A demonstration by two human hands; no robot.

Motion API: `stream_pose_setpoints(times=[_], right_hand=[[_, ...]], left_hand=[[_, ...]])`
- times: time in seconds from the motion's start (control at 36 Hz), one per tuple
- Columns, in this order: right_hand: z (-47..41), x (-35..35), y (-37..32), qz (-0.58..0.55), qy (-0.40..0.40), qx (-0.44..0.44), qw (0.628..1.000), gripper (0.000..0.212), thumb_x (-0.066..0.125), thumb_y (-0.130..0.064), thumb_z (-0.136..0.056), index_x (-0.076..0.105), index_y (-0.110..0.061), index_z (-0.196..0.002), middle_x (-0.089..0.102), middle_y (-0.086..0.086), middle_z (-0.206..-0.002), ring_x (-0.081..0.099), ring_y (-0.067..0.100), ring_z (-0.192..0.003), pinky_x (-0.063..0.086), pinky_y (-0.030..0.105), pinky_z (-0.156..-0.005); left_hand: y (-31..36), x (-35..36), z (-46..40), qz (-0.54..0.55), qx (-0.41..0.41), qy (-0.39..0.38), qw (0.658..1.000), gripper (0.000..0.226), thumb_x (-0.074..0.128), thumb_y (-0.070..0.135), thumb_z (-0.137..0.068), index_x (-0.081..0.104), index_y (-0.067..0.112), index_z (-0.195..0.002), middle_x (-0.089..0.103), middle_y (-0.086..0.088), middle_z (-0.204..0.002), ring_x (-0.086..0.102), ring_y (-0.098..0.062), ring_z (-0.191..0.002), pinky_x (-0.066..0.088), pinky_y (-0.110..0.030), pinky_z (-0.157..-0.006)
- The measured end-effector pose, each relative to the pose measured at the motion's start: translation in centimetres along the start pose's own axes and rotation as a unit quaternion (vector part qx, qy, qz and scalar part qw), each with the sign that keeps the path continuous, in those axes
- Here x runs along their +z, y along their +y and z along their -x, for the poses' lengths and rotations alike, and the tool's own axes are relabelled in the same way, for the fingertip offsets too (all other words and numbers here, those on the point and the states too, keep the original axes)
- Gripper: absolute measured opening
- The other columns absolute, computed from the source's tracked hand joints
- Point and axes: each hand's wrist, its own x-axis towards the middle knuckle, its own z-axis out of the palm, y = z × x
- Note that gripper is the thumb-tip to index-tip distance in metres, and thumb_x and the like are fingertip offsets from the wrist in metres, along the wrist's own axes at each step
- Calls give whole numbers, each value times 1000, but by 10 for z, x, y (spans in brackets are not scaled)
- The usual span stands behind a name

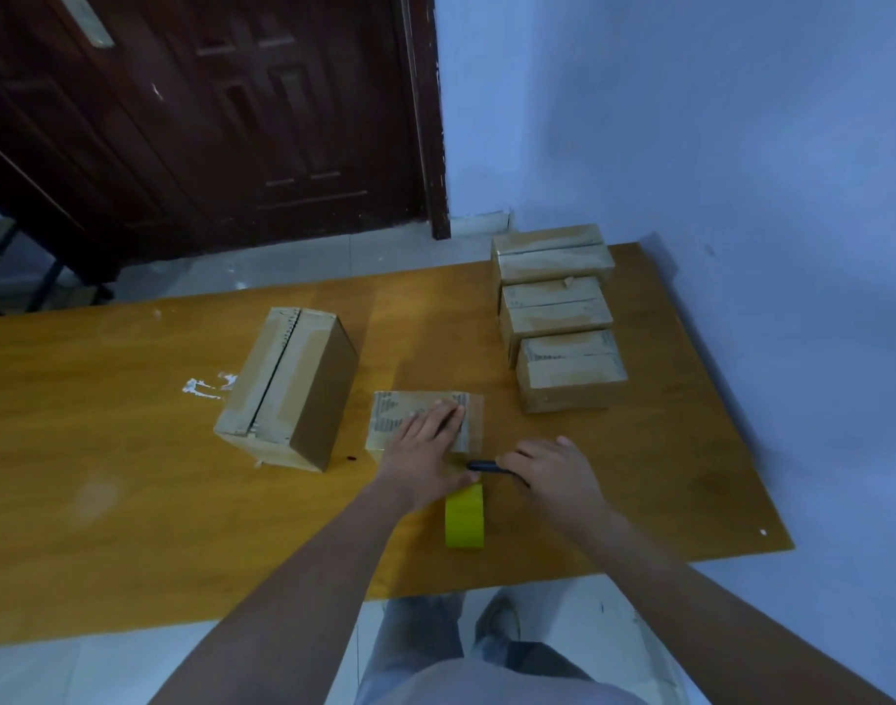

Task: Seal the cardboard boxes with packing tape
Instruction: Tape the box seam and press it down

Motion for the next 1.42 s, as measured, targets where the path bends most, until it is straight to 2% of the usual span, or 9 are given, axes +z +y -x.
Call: stream_pose_setpoints(times=[0.36,0.5,0.64,0.75,0.86,0.94,1.08,1.22,1.42], right_hand=[[3,3,-4,55,-25,99,993,34,88,-12,-41,67,-27,-62,54,-6,-54,54,14,-45,42,24,-50],[19,15,11,-6,-109,205,973,23,45,-8,-92,56,-21,-108,63,0,-101,60,21,-94,38,33,-80],[22,31,11,-15,-167,283,944,23,39,-14,-95,47,-25,-114,54,-4,-117,49,18,-111,35,31,-88],[18,43,2,-79,-87,305,945,25,53,-23,-90,53,-18,-114,47,2,-120,45,22,-112,39,36,-91],[2,34,-22,-421,-53,324,846,20,54,-18,-94,59,-13,-112,42,-2,-112,46,15,-109,42,25,-93],[-7,27,-34,-528,-84,347,771,18,54,-19,-95,63,-11,-108,41,-2,-105,45,10,-103,34,3,-74],[-10,32,-39,-575,-79,350,735,9,59,-14,-90,67,-18,-91,59,10,-108,56,19,-102,41,17,-78],[-17,26,-36,-589,-125,375,705,15,57,-13,-91,67,-23,-85,64,-1,-98,58,16,-95,45,26,-77],[-21,20,-39,-618,-133,423,649,4,62,-12,-89,62,-12,-85,63,5,-87,62,17,-75,54,25,-59]], left_hand=[[2,1,1,18,-6,2,1000,87,39,64,-91,-9,24,-152,-14,10,-158,-14,-11,-145,-14,-30,-115],[2,1,2,16,-4,2,1000,89,36,68,-89,-10,25,-152,-15,10,-158,-15,-10,-145,-14,-30,-115],[-1,2,0,14,0,-6,1000,96,30,77,-82,-11,25,-151,-14,10,-158,-14,-10,-145,-13,-30,-115],[-1,1,0,29,1,-8,1000,94,42,69,-86,-9,24,-152,-13,10,-158,-13,-10,-145,-11,-32,-118],[-2,2,-2,19,2,-14,1000,102,36,79,-79,-10,24,-152,-13,9,-158,-14,-11,-145,-13,-31,-116],[-2,3,-3,1,3,-25,1000,107,29,85,-73,-12,23,-151,-15,8,-158,-14,-12,-146,-11,-33,-118],[-2,4,-2,-1,10,-10,1000,118,4,93,-58,-11,22,-151,-12,6,-159,-12,-13,-146,-11,-33,-118],[-1,2,0,7,9,-10,1000,103,35,79,-79,-11,21,-151,-13,7,-159,-13,-12,-145,-12,-32,-118],[-3,12,-1,30,9,30,999,120,-20,90,-53,-5,24,-152,-5,8,-159,-7,-12,-146,-12,-30,-115]])
